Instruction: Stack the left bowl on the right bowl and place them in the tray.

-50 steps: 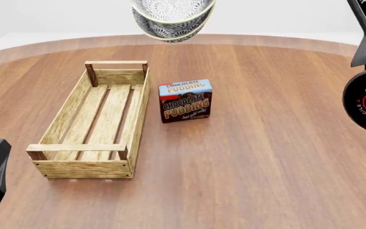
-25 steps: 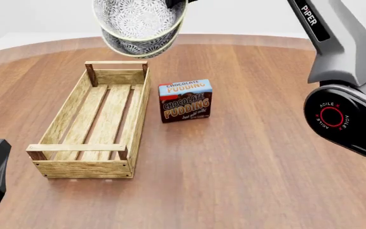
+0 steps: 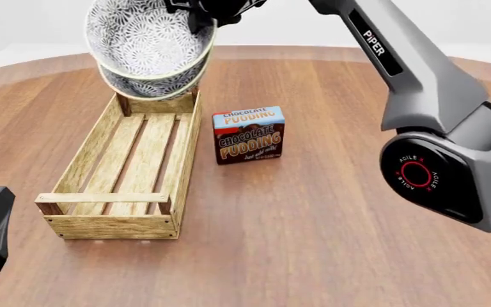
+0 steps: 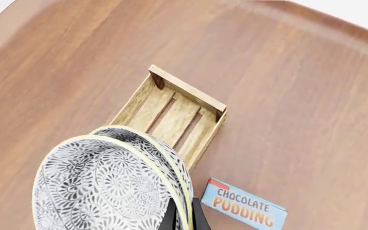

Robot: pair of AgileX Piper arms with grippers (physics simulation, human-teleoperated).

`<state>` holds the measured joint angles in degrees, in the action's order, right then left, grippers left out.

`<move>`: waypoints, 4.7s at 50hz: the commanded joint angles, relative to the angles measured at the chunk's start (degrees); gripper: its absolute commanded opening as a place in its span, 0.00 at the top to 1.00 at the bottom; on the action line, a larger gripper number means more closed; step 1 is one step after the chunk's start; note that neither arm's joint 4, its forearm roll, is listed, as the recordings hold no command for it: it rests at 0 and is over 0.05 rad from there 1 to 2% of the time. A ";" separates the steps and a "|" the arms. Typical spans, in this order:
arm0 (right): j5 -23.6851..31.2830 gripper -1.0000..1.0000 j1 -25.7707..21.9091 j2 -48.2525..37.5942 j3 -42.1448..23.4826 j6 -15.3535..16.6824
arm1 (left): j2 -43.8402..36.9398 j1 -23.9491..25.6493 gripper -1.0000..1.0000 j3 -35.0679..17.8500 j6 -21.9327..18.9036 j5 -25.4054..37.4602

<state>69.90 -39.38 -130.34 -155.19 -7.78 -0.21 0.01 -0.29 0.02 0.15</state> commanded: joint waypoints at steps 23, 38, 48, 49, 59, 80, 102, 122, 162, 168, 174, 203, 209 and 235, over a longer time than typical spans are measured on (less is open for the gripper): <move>-3.77 1.00 -6.08 -0.97 8.08 -9.46 | 0.00 0.00 0.00 0.00 0.01 0.00; -8.27 1.00 -8.17 0.98 13.51 -14.74 | 0.00 -0.01 0.00 0.00 0.00 0.00; -5.18 1.00 -7.12 -2.24 8.06 -14.17 | 0.00 -0.01 0.00 0.00 0.00 0.00; -5.14 1.00 -7.13 -2.33 7.96 -14.31 | -0.01 -0.01 0.00 0.00 0.00 0.01; -0.11 1.00 -5.16 -7.37 -0.52 -13.13 | 0.00 0.00 0.00 0.00 0.01 0.00; -0.08 1.00 -4.22 -9.70 0.12 -13.53 | 0.00 0.00 0.00 0.00 0.00 0.00; -11.46 1.00 -7.84 -2.02 18.13 -19.58 | 0.00 0.00 0.00 0.00 0.00 0.00; -18.71 1.00 -9.43 2.08 27.49 -23.55 | 0.00 -0.01 0.00 0.00 0.00 0.00; -13.39 1.00 -5.49 -3.57 19.76 -20.66 | 0.00 0.00 0.00 0.00 -0.01 0.00; -13.36 1.00 -5.12 -4.28 19.42 -20.85 | 0.00 0.00 0.00 0.00 0.00 0.01; -13.87 1.00 -5.24 -4.35 20.31 -20.96 | 0.00 0.00 0.00 0.00 0.00 0.00; -15.43 1.00 -5.96 -3.86 22.99 -21.08 | 0.00 -0.01 0.00 0.00 0.00 0.00; -13.99 0.00 -5.62 -4.89 21.05 -20.42 | 0.00 0.00 0.00 0.00 0.01 0.00; -10.19 0.00 -4.36 -5.99 16.16 -18.99 | 0.00 0.02 0.00 0.00 -0.01 0.00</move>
<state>58.19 -44.21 -136.18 -137.25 -27.40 -0.21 0.01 -0.29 0.02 0.15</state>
